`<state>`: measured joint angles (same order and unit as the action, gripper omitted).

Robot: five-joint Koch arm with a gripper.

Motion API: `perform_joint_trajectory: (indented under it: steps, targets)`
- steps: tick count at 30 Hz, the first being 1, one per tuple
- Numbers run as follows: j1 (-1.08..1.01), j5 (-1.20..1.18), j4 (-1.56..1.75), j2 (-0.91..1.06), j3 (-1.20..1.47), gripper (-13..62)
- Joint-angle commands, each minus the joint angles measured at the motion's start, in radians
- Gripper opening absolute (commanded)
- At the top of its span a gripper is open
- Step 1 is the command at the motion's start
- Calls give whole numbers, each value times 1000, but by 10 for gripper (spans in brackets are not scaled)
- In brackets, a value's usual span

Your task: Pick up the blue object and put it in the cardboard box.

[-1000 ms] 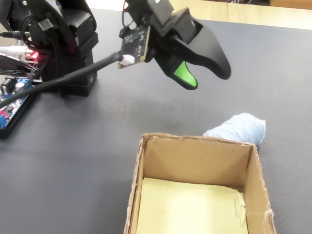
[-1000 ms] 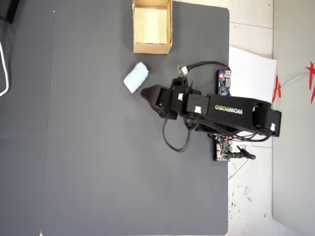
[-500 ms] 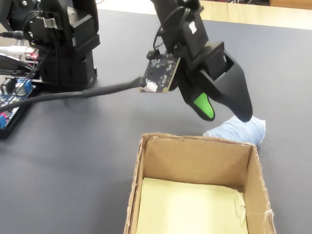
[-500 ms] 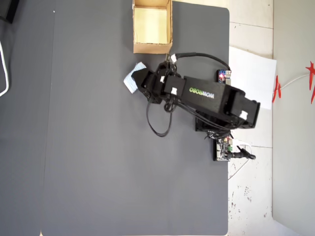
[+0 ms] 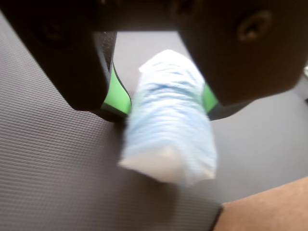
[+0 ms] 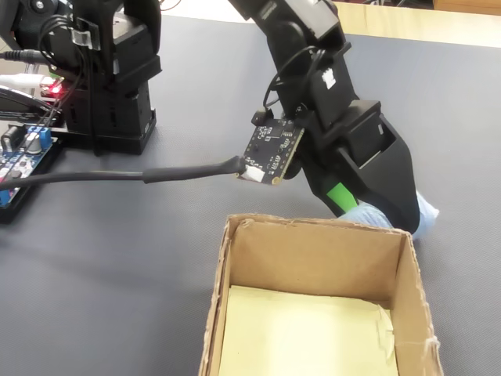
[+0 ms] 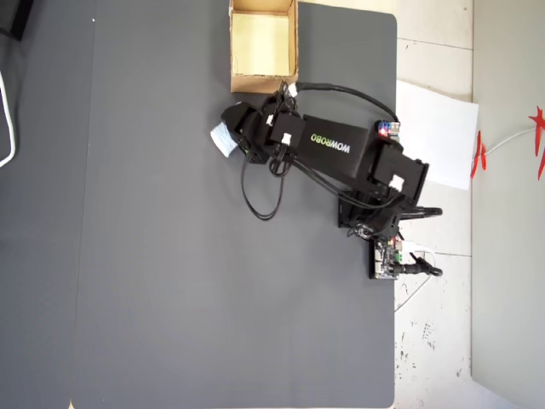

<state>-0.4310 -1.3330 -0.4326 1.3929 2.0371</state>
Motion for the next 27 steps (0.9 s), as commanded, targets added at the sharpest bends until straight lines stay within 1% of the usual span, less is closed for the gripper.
perform_joint_trajectory:
  steps: [1,4,5,6,10,16,21,27]
  targets:
    - [2,-11,40,-8,-17,173]
    - [2,-17,133,3,15,74]
    - [2,-29,178,14,34,49]
    - [2,-52,207,26,49,42]
    - [2,-127,302,80,87,41]
    - [8,-245,529,218,207,42]
    - [8,-298,649,328,238,42]
    - [-3,-298,729,434,230,42]
